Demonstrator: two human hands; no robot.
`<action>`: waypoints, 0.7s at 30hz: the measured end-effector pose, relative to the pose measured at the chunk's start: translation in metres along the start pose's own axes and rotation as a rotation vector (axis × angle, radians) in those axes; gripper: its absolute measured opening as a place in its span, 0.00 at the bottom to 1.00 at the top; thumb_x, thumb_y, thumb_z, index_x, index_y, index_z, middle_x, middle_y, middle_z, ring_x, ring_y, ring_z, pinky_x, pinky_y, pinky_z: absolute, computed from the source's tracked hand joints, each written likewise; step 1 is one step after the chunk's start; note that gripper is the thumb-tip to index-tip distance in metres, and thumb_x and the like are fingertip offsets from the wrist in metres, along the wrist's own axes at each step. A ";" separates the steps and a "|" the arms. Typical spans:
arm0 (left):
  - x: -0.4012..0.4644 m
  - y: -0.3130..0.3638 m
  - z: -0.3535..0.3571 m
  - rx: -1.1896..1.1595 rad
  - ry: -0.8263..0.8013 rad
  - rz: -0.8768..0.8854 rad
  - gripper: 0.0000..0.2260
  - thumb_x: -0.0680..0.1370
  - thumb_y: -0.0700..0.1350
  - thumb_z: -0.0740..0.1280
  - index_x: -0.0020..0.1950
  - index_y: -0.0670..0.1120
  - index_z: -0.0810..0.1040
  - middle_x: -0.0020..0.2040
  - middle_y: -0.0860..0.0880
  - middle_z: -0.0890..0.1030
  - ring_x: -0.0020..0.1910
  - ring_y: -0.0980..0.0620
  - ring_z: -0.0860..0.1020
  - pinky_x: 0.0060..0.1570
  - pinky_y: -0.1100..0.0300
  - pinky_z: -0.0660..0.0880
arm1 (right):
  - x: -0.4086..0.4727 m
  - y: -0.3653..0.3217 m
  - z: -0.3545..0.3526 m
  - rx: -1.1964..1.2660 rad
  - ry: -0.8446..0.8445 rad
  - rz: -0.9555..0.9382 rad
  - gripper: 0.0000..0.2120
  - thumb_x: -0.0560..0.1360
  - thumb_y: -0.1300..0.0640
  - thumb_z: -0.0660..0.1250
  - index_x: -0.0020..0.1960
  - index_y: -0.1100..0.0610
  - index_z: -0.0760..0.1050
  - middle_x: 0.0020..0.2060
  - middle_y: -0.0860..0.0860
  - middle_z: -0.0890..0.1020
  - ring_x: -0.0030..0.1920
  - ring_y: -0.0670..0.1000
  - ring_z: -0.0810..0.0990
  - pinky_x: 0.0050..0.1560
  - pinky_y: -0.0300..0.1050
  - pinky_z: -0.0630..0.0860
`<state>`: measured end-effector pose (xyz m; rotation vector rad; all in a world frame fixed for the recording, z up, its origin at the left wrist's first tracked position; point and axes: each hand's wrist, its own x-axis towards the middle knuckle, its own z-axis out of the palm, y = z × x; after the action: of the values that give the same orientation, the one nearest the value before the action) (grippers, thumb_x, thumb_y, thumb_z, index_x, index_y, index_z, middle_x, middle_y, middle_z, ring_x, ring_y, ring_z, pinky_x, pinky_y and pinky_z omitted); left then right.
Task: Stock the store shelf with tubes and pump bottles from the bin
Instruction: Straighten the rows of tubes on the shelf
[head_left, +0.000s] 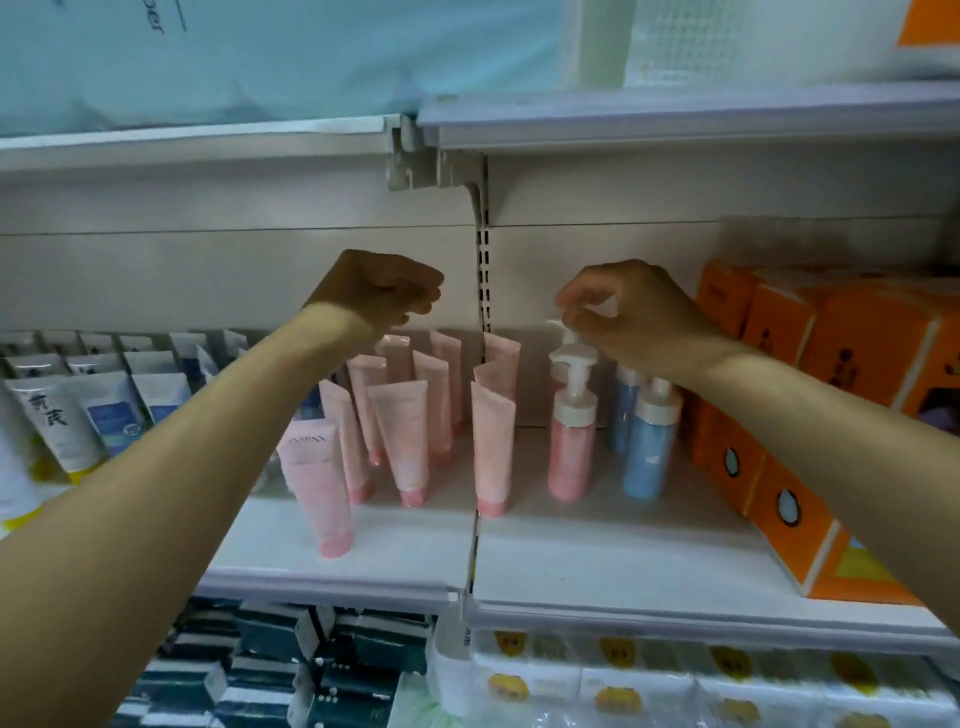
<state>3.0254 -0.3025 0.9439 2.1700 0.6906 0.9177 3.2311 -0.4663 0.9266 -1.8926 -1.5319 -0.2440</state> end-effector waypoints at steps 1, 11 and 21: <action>0.006 -0.005 -0.004 0.035 -0.020 0.010 0.10 0.78 0.42 0.68 0.58 0.50 0.81 0.51 0.52 0.83 0.49 0.59 0.82 0.50 0.66 0.78 | 0.005 -0.003 0.002 0.005 -0.007 -0.008 0.08 0.77 0.55 0.66 0.55 0.50 0.80 0.53 0.46 0.82 0.55 0.47 0.78 0.58 0.47 0.75; 0.079 -0.045 -0.025 0.488 -0.294 0.238 0.11 0.78 0.43 0.68 0.60 0.45 0.82 0.58 0.50 0.82 0.56 0.57 0.78 0.55 0.72 0.66 | 0.084 -0.031 0.041 -0.234 -0.235 0.079 0.07 0.76 0.55 0.68 0.51 0.55 0.83 0.47 0.47 0.83 0.48 0.48 0.81 0.56 0.48 0.77; 0.127 -0.078 0.012 0.810 -0.464 0.344 0.12 0.76 0.49 0.71 0.59 0.51 0.81 0.60 0.54 0.80 0.60 0.53 0.76 0.63 0.55 0.72 | 0.123 -0.021 0.085 -0.529 -0.431 0.234 0.09 0.73 0.50 0.71 0.44 0.55 0.75 0.45 0.50 0.82 0.45 0.52 0.81 0.51 0.51 0.79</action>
<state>3.0967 -0.1717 0.9312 3.1460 0.5036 0.2449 3.2246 -0.3161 0.9370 -2.6595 -1.6012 -0.1488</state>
